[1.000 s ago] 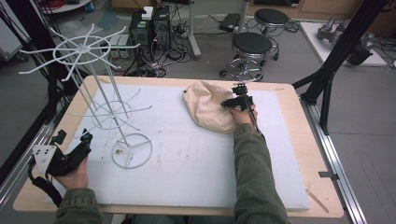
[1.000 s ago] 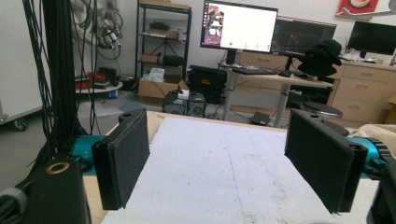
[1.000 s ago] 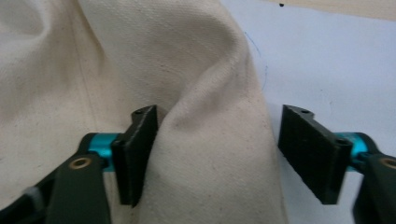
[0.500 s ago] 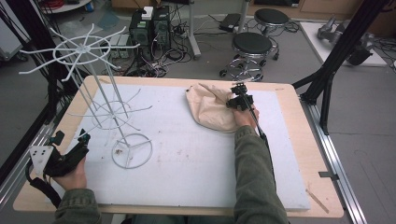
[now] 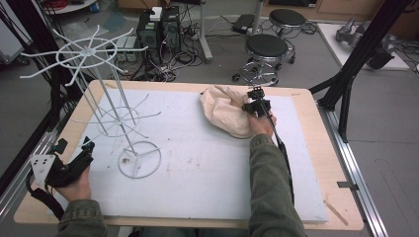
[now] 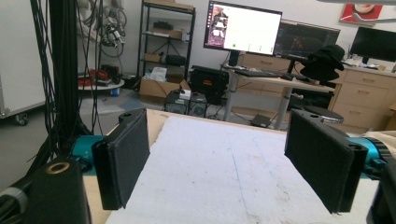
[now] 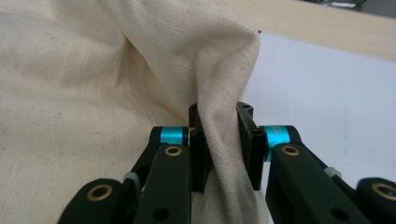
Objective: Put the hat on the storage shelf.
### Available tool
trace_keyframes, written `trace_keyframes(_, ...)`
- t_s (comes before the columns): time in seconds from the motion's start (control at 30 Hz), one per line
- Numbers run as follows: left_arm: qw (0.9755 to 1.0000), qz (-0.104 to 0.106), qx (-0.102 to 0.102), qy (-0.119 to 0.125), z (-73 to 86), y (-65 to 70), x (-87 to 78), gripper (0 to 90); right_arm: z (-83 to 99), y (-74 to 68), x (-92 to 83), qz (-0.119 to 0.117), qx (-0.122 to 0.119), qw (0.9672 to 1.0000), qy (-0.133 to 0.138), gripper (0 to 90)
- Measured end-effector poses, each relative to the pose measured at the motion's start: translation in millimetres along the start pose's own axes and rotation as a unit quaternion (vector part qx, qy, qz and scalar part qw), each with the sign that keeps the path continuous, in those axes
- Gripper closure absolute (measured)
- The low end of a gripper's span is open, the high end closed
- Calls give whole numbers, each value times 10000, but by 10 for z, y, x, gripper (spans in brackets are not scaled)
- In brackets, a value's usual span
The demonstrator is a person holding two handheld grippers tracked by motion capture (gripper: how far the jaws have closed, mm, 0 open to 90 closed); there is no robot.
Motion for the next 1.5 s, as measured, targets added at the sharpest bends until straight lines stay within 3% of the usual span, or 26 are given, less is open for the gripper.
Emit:
trace_keyframes(0.13,10000,22,-32,10,-1,10,1,223,46,-1,-39,-115,270,9994,203,788)
trace_keyframes(0.33,10000,40,-62,49,-9,23,-5,223,94,45,-117,-221,431,9984,275,787)
trace_keyframes(0.53,9999,7,-75,95,-22,22,-16,225,85,136,-295,-310,625,9961,537,787)
trace_keyframes(0.63,9999,2,-104,96,-18,19,-17,225,52,173,-399,-388,699,9943,704,786)
trace_keyframes(0.73,9999,6,-129,98,-15,21,-17,225,20,228,-527,-506,882,9903,942,785)
trace_keyframes(0.83,9999,14,-137,96,-12,23,-15,224,-3,240,-602,-534,865,9888,1089,784)
trace_keyframes(0.87,9998,13,-150,103,-11,26,-13,225,-26,238,-671,-610,908,9868,1194,783)
trace_keyframes(0.9,9998,17,-149,100,-10,28,-12,225,-26,238,-671,-610,908,9868,1194,783)
trace_keyframes(0.93,9998,17,-147,97,-10,29,-11,225,-59,231,-760,-677,952,9839,1352,782)
trace_keyframes(1.1,9998,18,-159,99,-7,27,-7,224,-139,208,-966,-791,1009,9762,1748,780)
trace_keyframes(1.17,9998,23,-175,101,-4,29,-2,225,-148,203,-1003,-821,1036,9749,1793,780)
trace_keyframes(1.2,9998,22,-176,99,-4,30,0,225,-168,197,-1070,-837,1032,9719,1941,780)
trace_keyframes(1.27,9998,31,-171,103,-3,34,7,225,-179,191,-1107,-832,1034,9706,2007,779)
trace_keyframes(1.33,9998,45,-171,92,0,40,14,225,-211,187,-1219,-847,1092,9653,2218,779)
trace_keyframes(1.4,9998,53,-168,84,3,46,20,224,-219,189,-1252,-879,1127,9633,2272,778)
trace_keyframes(1.43,9998,63,-170,89,3,49,24,225,-235,193,-1316,-941,1186,9591,2392,779)
trace_keyframes(1.47,9998,64,-164,79,4,51,24,225,-235,193,-1316,-941,1186,9591,2392,779)
trace_keyframes(1.5,9998,65,-165,86,4,52,27,225,-245,195,-1368,-1001,1214,9560,2474,778)
Point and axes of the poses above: each handheld gripper's, and its own axes: x roughly forward along the jaws, z roughly out of its underside, y roughly to its right, the point moved 5 cm from there along x, roughly forward along the jaws, and after that the axes turned 12 degrees about z, right-handed, at the moved point
